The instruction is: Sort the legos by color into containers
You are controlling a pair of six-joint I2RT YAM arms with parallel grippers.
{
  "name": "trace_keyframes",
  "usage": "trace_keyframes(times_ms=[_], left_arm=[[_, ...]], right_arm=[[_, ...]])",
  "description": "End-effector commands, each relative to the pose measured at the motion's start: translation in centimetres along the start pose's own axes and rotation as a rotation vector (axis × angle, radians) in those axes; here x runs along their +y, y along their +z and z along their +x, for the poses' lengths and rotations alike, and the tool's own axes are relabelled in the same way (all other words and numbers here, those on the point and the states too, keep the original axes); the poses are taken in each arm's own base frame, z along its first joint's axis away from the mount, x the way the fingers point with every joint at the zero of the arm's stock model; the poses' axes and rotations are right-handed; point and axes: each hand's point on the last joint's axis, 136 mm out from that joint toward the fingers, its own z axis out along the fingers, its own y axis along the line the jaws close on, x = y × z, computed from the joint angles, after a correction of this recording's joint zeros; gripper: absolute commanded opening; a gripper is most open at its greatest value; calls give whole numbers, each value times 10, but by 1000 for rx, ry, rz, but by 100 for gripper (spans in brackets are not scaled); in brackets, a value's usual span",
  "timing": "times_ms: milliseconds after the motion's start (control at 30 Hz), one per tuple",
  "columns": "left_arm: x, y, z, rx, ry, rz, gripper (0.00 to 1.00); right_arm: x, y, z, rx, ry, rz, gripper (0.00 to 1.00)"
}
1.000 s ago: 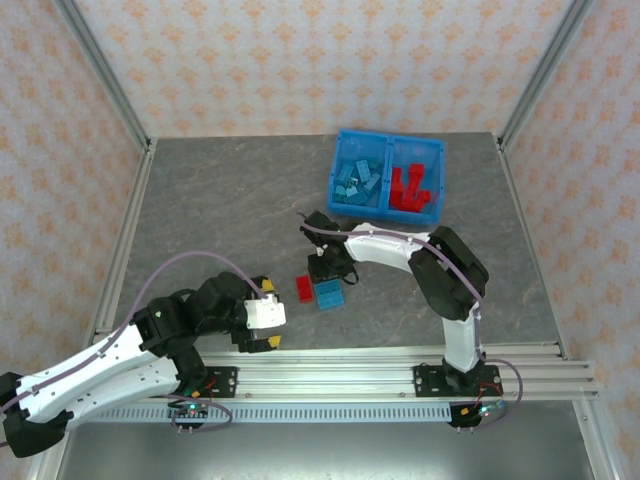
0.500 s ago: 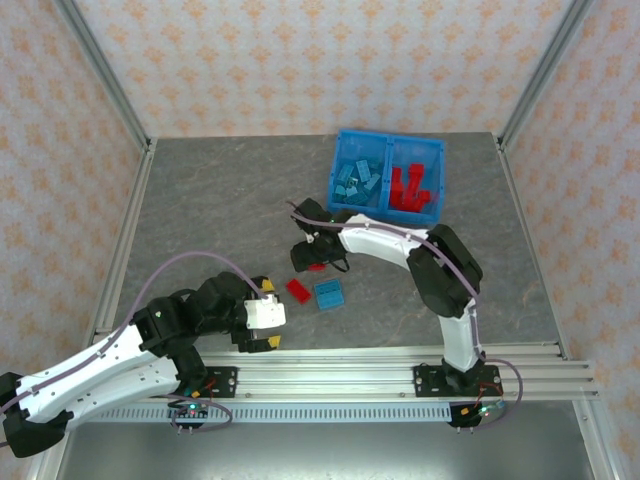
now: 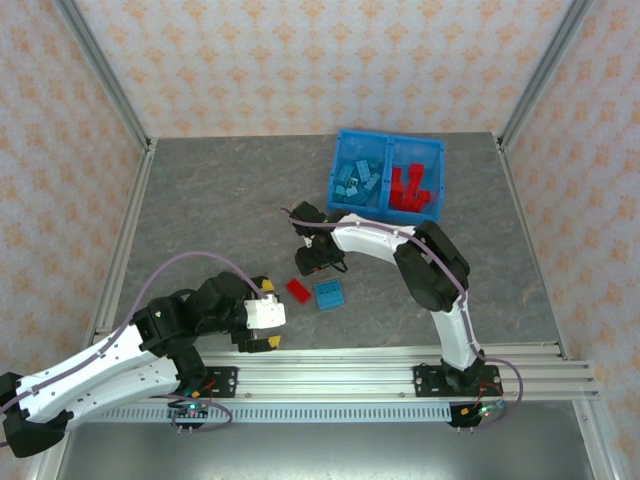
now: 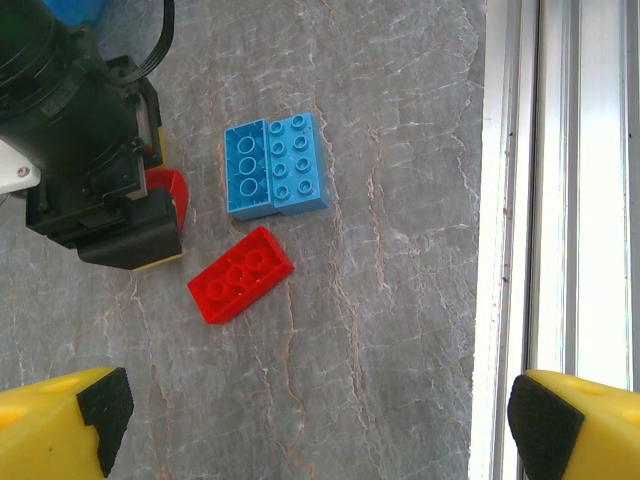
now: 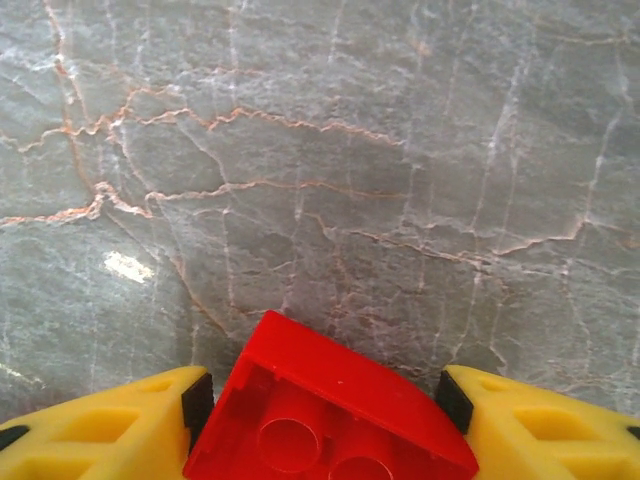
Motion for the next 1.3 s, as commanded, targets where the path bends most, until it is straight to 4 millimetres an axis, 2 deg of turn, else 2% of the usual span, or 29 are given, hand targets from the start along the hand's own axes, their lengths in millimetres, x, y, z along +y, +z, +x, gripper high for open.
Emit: trace_keyframes(times_ms=[0,133,233,467,633,733,867,967,1100,1167,1267], left_arm=[[0,2,4,12,16,-5,100],[0,2,4,11,16,-4,100],[0,1,4,11,15,-5,100],[2,-1,0,-8,5,-13,100],[4,-5,-4,-36,-1,-30,100],[8,-8,-7,-58,-7,-53,100],[10,-11,-8,-74,-8,-70,100],[10,-11,-8,-74,-9,-70,100],[11,-11,-8,-72,-13,-73,100],[11,-12,-9,-77,-16,-74,100],[11,-14,-12,-99,-24,-77,100]], right_arm=[[-3,14,16,53,43,10,55],[-3,9,11,30,56,12,49],[-2,-2,5,-8,63,0,46],[-9,-58,-9,-196,122,-6,45],[-38,-102,-12,-333,235,15,44],[-76,-133,-14,-437,348,71,44],[-151,-176,-18,-576,590,137,43],[-208,-194,-24,-635,732,190,43],[-269,-195,-46,-624,829,261,44],[-292,-185,-60,-602,861,273,44],[-313,-163,-87,-580,903,249,44]])
